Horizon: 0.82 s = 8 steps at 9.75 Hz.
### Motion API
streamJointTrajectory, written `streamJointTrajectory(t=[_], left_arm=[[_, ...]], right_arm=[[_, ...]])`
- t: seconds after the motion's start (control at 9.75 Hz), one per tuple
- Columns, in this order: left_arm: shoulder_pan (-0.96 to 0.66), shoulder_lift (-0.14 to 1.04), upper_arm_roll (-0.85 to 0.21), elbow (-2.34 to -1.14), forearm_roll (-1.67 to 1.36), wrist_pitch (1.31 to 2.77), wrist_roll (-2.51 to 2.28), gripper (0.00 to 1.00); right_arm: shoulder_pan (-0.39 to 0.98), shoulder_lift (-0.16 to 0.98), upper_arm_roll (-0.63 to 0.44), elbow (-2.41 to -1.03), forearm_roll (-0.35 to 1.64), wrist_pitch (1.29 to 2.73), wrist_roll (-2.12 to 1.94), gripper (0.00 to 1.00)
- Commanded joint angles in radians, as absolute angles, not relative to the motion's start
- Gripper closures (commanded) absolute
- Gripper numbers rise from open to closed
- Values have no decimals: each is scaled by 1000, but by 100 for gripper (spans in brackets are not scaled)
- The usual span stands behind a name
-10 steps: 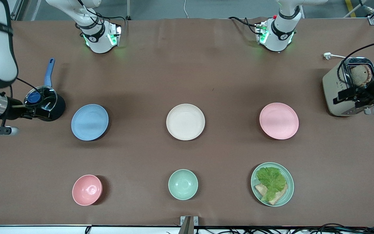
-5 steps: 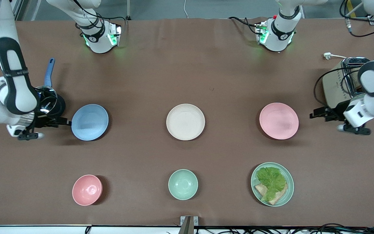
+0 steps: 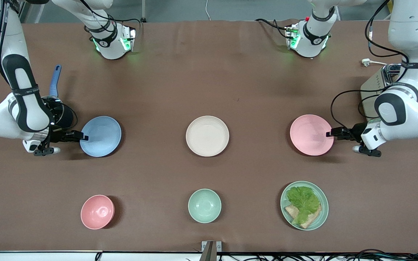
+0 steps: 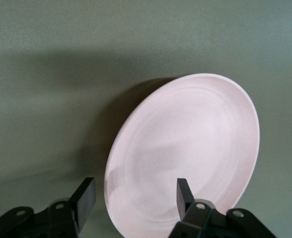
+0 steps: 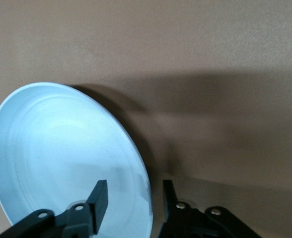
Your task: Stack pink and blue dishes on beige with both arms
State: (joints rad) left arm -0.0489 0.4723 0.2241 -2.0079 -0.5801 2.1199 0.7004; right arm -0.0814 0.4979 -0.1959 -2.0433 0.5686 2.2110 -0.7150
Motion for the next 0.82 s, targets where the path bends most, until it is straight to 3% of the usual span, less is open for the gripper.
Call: streamJointTrajectory(t=[0.0, 0.1, 0.31, 0.41, 0.51, 0.62, 0.72], left_arm=[[-46, 537, 227, -2006, -609, 2144, 778, 34], [-45, 540, 227, -2005, -609, 2146, 779, 35], [-44, 551, 227, -2008, -609, 2161, 779, 49], [-46, 554, 227, -2008, -609, 2161, 779, 64], [-45, 551, 227, -2005, -609, 2161, 779, 91], [-46, 548, 227, -1997, -609, 2161, 779, 100], [-46, 537, 226, -1993, -604, 2158, 773, 100]], right_arm=[[-84, 488, -196, -2074, 597, 2226, -742, 58], [-84, 488, -196, -2074, 597, 2226, -744, 70], [-87, 500, -198, -2072, 597, 2227, -742, 97], [-86, 499, -202, -2069, 597, 2221, -742, 99], [-77, 485, -212, -2063, 597, 2201, -732, 99], [-69, 459, -228, -2031, 595, 2148, -721, 99], [-57, 439, -251, -1978, 583, 2049, -669, 99]])
